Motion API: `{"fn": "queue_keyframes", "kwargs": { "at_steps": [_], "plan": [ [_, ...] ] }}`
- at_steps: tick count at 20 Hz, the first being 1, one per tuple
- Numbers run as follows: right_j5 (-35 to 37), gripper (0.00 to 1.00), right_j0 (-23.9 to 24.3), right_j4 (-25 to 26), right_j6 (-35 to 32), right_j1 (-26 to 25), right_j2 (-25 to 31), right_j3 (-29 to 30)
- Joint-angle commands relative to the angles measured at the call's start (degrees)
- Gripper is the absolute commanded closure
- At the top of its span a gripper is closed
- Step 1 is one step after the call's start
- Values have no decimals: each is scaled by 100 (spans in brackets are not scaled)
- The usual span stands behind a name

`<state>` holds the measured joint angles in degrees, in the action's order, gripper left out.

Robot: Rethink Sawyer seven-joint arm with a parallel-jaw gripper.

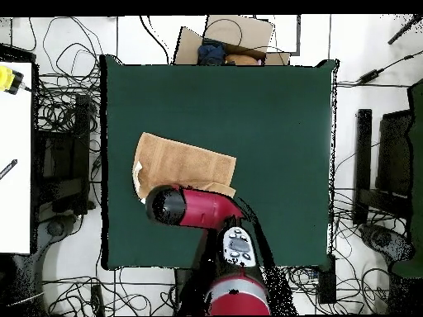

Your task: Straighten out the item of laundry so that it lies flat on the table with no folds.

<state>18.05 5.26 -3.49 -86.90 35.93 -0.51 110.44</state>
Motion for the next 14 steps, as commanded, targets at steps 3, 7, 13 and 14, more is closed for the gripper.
{"fn": "queue_keyframes", "kwargs": {
  "at_steps": [3,7,13,14],
  "plan": [
    [272,0,570,251,-615,-37,26,397],
    [293,0,584,289,-608,-173,30,224],
    [601,0,170,147,-918,45,-185,137],
    [607,0,142,129,-934,36,-185,110]
  ]
}}
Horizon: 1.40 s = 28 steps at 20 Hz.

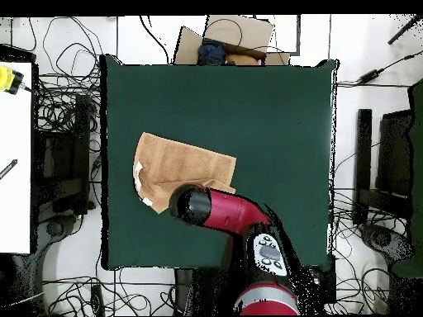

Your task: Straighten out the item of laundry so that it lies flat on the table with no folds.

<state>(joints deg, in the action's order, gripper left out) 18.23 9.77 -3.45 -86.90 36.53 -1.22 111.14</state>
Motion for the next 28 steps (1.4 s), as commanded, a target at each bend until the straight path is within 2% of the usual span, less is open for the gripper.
{"fn": "queue_keyframes", "kwargs": {
  "at_steps": [1,5,9,17,23,28],
  "plan": [
    [554,0,-325,98,-958,-28,-107,42],
    [63,0,-144,-245,-1181,134,258,71],
    [-106,0,15,-572,-1312,31,579,-232],
    [-904,0,343,-533,-1255,-234,841,-68],
    [-819,0,159,-704,-1240,-571,752,-742],
    [-671,0,117,-791,-1233,-464,734,-768]
  ]
}}
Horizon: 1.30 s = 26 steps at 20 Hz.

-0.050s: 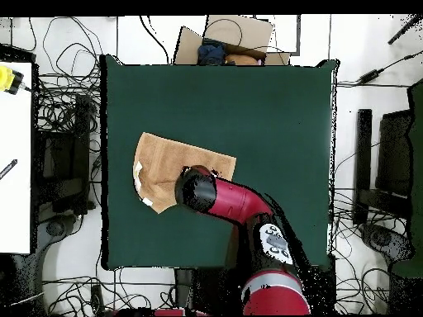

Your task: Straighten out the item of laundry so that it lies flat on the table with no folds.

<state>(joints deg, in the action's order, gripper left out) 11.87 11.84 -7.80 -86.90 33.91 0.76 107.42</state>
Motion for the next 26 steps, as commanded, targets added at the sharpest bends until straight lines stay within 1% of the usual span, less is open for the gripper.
{"fn": "queue_keyframes", "kwargs": {
  "at_steps": [1,3,5,9,13,19,22,25,26],
  "plan": [
    [-25,0,-84,-355,-1219,-185,538,-394],
    [-218,0,13,-308,-1169,-283,632,-442],
    [-385,0,168,-239,-1083,-489,802,-525],
    [-742,0,312,-75,-1028,-822,945,-592],
    [-1328,0,406,79,-1225,-1011,1063,-381],
    [-1892,0,504,183,-1353,-1204,1166,-153],
    [-2076,0,585,257,-1329,-1305,1212,-118],
    [-2259,0,724,477,-1169,-1598,1281,-245],
    [-2167,0,662,517,-1033,-1624,1172,-291]
  ]
}}
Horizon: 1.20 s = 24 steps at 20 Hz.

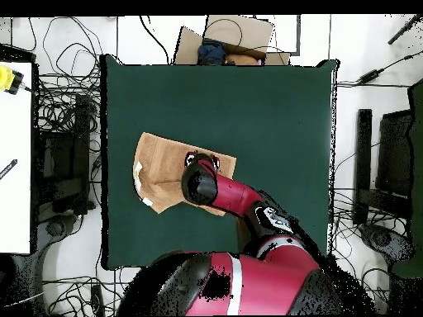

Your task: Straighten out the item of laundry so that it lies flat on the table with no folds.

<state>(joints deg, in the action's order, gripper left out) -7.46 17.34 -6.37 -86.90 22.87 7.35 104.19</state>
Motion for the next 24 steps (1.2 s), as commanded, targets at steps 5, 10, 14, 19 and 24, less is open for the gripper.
{"fn": "queue_keyframes", "kwargs": {
  "at_steps": [5,10,14,19,24],
  "plan": [
    [360,0,-51,598,-565,-487,156,89],
    [1133,0,-90,670,-364,-103,28,229],
    [1480,0,-46,716,-286,-150,66,57],
    [1485,0,-38,804,-334,-298,97,-80],
    [1574,0,-68,837,-400,-147,48,69]
  ]
}}
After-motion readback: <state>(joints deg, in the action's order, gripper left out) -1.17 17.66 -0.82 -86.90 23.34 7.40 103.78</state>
